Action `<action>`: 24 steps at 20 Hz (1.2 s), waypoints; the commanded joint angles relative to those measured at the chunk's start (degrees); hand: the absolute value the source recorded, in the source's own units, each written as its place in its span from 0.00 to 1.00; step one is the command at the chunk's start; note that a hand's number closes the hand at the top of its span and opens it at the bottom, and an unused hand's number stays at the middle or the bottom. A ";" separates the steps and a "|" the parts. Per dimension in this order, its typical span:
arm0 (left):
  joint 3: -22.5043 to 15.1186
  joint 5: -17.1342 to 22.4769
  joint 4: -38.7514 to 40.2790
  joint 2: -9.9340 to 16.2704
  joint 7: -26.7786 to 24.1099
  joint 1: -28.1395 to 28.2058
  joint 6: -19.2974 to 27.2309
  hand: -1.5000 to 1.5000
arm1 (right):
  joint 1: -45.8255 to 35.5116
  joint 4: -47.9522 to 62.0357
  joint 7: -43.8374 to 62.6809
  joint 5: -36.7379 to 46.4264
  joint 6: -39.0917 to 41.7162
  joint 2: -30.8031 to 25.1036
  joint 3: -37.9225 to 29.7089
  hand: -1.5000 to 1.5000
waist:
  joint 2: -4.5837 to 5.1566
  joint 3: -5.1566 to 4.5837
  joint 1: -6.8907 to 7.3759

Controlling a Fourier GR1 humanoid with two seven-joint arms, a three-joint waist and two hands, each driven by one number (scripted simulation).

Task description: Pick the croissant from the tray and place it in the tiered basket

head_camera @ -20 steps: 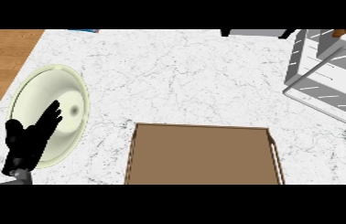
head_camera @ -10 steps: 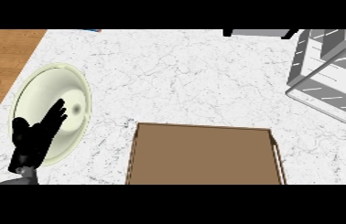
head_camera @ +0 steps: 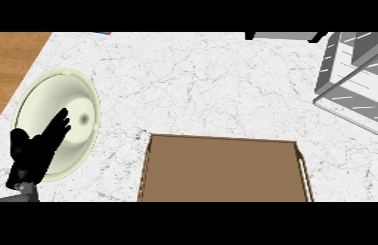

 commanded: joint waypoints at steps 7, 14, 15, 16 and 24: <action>0.05 -0.39 0.84 -0.05 -0.67 -0.85 0.16 0.50 | -1.34 9.32 8.10 -2.67 16.19 -2.29 -3.53 0.00 | 0.04 0.00 -0.27; -0.21 -0.42 0.51 -0.89 -0.44 -0.06 0.43 0.50 | 1.99 6.62 11.71 -7.22 10.92 -2.04 -7.82 0.00 | 0.08 0.11 -0.08; 0.98 0.59 -0.55 0.82 0.86 -0.88 -0.49 0.50 | 2.87 5.85 9.08 -8.27 9.65 -3.10 -8.78 0.00 | -0.09 0.13 -0.41; -1.00 -0.47 -0.64 -1.73 1.07 -0.03 0.70 0.50 | 3.01 5.13 10.21 -8.43 7.88 -2.18 -8.95 0.00 | 0.00 0.13 -0.22; 0.99 0.29 -0.12 -0.02 -0.56 1.94 -0.32 0.50 | -1.52 -0.28 11.42 -14.48 1.35 -8.04 -15.56 0.00 | -0.56 0.04 -1.13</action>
